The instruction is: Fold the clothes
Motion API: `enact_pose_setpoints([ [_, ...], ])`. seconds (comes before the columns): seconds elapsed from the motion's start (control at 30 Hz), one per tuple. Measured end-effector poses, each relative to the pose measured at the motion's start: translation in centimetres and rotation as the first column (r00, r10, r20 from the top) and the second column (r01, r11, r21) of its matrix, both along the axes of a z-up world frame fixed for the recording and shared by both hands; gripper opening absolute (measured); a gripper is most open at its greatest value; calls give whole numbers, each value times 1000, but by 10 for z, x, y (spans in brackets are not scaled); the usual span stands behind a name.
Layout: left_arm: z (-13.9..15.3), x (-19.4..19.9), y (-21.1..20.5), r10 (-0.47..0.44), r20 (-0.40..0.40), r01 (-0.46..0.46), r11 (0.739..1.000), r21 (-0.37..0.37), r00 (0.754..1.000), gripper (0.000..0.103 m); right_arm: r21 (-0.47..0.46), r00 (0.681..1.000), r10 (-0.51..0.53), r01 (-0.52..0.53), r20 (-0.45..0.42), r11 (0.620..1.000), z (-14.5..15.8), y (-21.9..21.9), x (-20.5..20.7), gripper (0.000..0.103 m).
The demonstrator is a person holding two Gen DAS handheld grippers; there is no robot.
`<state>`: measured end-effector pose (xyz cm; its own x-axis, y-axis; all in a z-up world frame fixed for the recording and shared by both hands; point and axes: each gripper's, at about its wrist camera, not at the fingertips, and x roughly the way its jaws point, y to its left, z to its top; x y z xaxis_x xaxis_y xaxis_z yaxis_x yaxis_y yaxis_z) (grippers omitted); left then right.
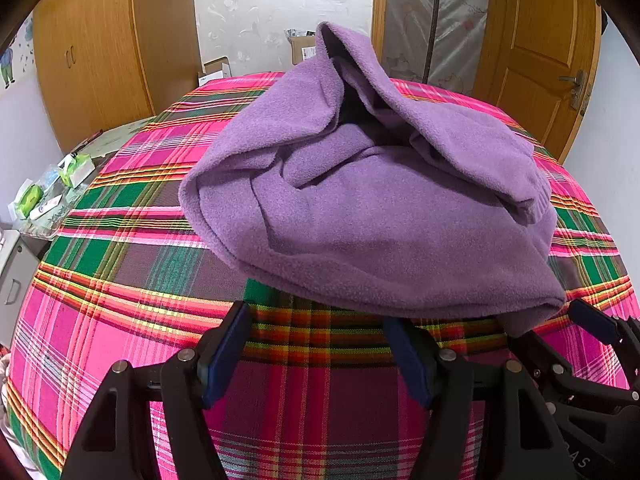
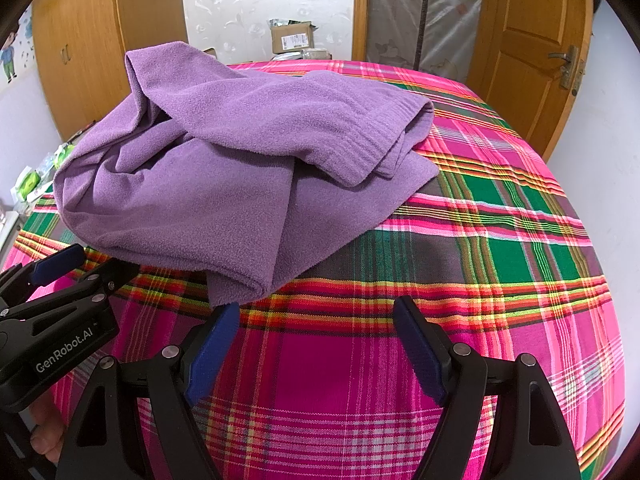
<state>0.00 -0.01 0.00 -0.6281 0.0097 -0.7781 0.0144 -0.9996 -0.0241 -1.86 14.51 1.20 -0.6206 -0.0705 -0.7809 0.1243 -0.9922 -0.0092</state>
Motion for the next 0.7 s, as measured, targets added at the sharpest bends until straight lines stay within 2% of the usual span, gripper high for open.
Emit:
enact_pose_setpoints([
  [0.7,0,-3,-6,3,0,-3,1000,-3,1000,69,1,1000,0,0,0,1000,0,0,0,80],
])
